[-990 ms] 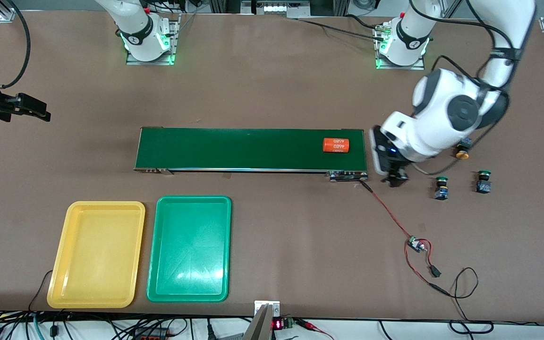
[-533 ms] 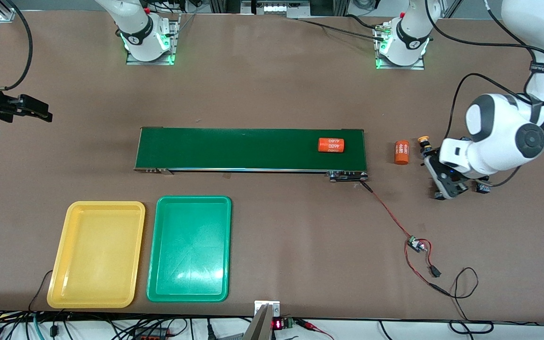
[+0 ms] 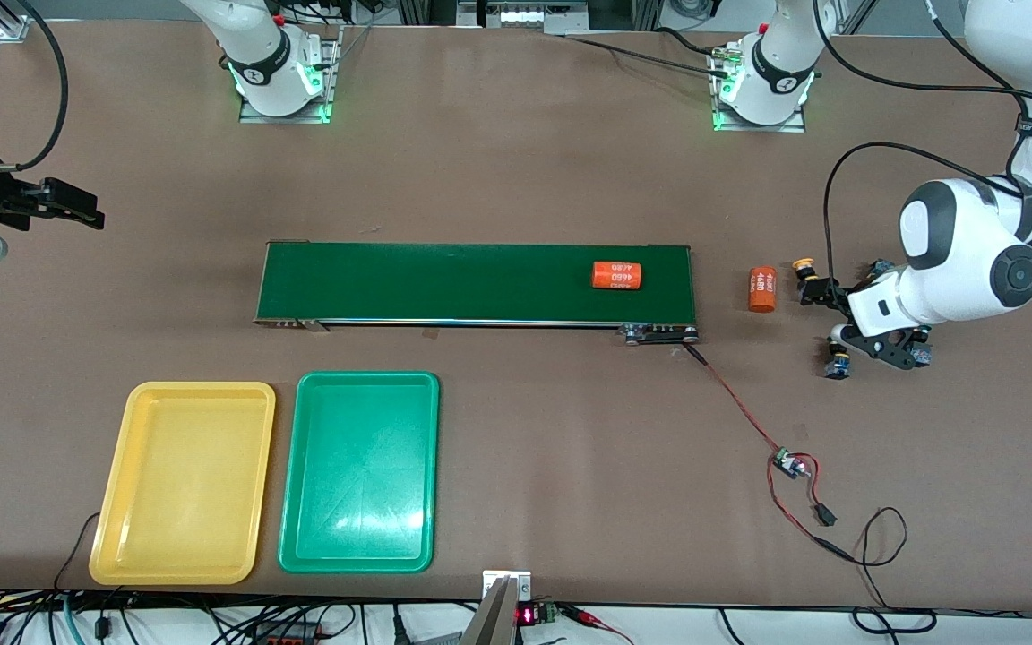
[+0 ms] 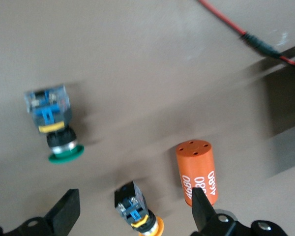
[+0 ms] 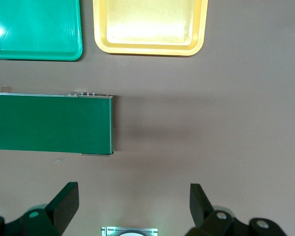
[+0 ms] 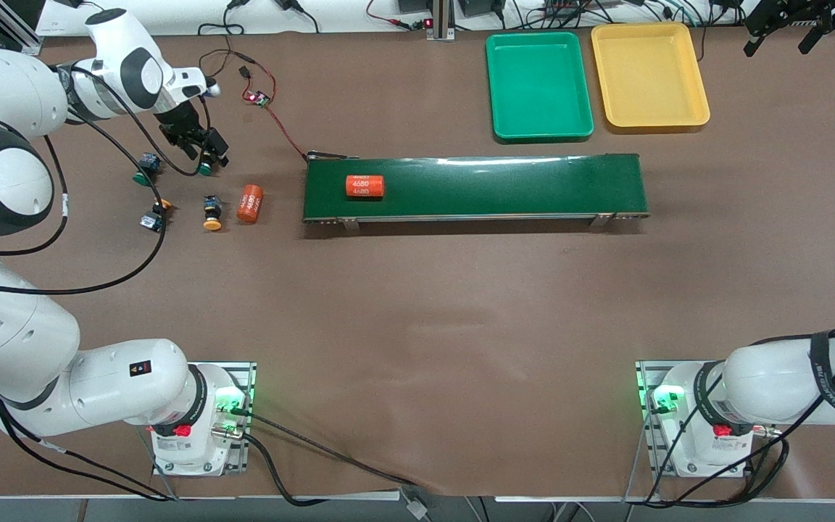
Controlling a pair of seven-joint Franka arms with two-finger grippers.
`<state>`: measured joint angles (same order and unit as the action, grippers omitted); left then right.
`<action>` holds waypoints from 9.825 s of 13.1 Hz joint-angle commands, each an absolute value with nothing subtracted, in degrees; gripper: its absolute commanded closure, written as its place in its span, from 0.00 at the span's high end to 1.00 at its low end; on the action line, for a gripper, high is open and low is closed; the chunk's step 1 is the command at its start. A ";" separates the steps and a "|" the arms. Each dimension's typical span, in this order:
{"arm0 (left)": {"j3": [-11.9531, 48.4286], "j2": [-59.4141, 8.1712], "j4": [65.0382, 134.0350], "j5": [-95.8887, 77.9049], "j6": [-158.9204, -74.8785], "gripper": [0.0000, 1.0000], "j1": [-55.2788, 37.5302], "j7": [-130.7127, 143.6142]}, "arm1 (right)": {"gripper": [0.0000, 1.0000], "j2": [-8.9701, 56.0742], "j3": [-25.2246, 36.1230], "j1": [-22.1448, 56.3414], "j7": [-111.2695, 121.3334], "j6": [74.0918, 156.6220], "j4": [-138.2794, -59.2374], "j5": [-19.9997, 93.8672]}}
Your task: Sort buttons by color to trays
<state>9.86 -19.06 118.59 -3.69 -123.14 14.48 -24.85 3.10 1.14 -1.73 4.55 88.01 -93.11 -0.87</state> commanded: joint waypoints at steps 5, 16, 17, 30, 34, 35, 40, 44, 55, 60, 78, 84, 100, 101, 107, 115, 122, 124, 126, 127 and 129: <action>9.93 -17.49 123.48 -0.35 -123.57 1.00 17.23 -11.52 | 1.00 2.72 1.14 -1.67 4.04 87.63 -93.16 -0.88; 9.84 -22.14 128.50 -0.26 -132.36 0.91 17.58 -8.44 | 1.00 2.99 1.14 -1.41 3.96 88.07 -93.08 -0.44; 9.84 -22.32 128.50 -0.26 -132.62 0.78 17.58 -8.44 | 1.00 2.99 1.14 -1.41 3.87 88.07 -93.08 -0.44; 20.19 -10.90 122.70 -0.96 -118.66 0.00 16.00 -8.00 | 1.00 3.08 1.05 -1.14 3.78 88.42 -93.08 -0.18; 32.05 -11.25 122.26 -1.23 -119.26 0.00 15.47 6.63 | 1.00 3.08 1.05 -1.23 3.78 88.42 -93.08 -0.18; 34.08 -11.77 121.56 -1.23 -119.79 0.00 14.08 11.20 | 1.00 3.08 1.05 -1.23 3.78 88.42 -93.08 -0.18; 34.37 -18.18 117.16 -1.14 -123.12 0.00 8.88 20.65 | 1.00 3.08 1.05 -1.14 3.78 88.42 -92.99 -0.09; 34.19 -22.75 117.07 -1.05 -128.84 0.01 7.56 20.65 | 1.00 3.08 1.05 -1.23 3.78 88.42 -92.99 -0.18; 33.40 -23.91 116.19 -0.53 -130.17 1.00 7.65 19.60 | 1.00 3.08 1.05 -1.14 4.74 88.24 -93.16 -0.26; 33.22 -17.69 113.82 -0.44 -126.32 1.00 11.14 19.95 | 1.00 3.08 1.05 -1.14 4.75 88.15 -93.25 -0.26; 28.56 -23.38 120.30 13.87 -122.17 1.00 48.25 -17.31 | 1.00 -9.23 0.35 11.50 -11.23 96.15 -113.99 3.08; 28.56 -23.73 122.61 19.16 -124.01 1.00 48.87 -22.05 | 1.00 -8.53 -5.19 14.58 -20.83 107.90 -118.90 3.43; 29.00 -21.54 127.71 19.69 -129.30 0.00 48.27 -26.02 | 1.00 4.03 -5.19 29.62 -37.00 124.53 -120.86 2.99; 29.18 -20.23 127.62 18.73 -127.46 0.00 47.21 -25.49 | 1.00 5.09 -5.19 29.62 -37.00 125.50 -119.89 2.99; 29.18 -13.71 123.68 10.22 -122.43 0.00 35.53 -21.36 | 1.00 7.38 -5.10 29.53 -37.18 125.51 -116.54 3.08; 29.00 -14.49 118.74 2.46 -122.61 0.00 15.41 -6.27 | 1.00 7.29 -5.10 29.44 -37.09 125.33 -116.63 3.08; 28.92 -20.47 114.09 2.55 -123.22 0.00 5.72 12.27 | 1.00 7.21 -5.01 29.00 -37.26 125.07 -116.63 3.16; 28.92 -21.79 113.91 2.55 -123.40 0.00 3.79 16.33 | 1.00 7.21 -5.01 29.00 -37.18 125.16 -116.63 3.16; 28.83 -22.41 113.91 2.64 -123.40 0.00 1.33 20.89 | 1.00 7.38 -5.01 29.00 -37.18 125.42 -116.63 3.16; 28.83 -23.11 113.91 2.64 -123.49 0.00 0.45 22.48 | 1.00 7.38 -5.01 29.09 -37.26 125.68 -116.63 3.16; 28.74 -23.99 113.91 3.07 -125.23 0.00 -1.66 25.39 | 1.00 8.43 -5.10 29.35 -37.26 127.08 -116.37 3.16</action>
<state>29.65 -22.88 115.30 3.39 -124.38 0.58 22.69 7.13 -5.09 28.87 -36.21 125.96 -117.42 3.15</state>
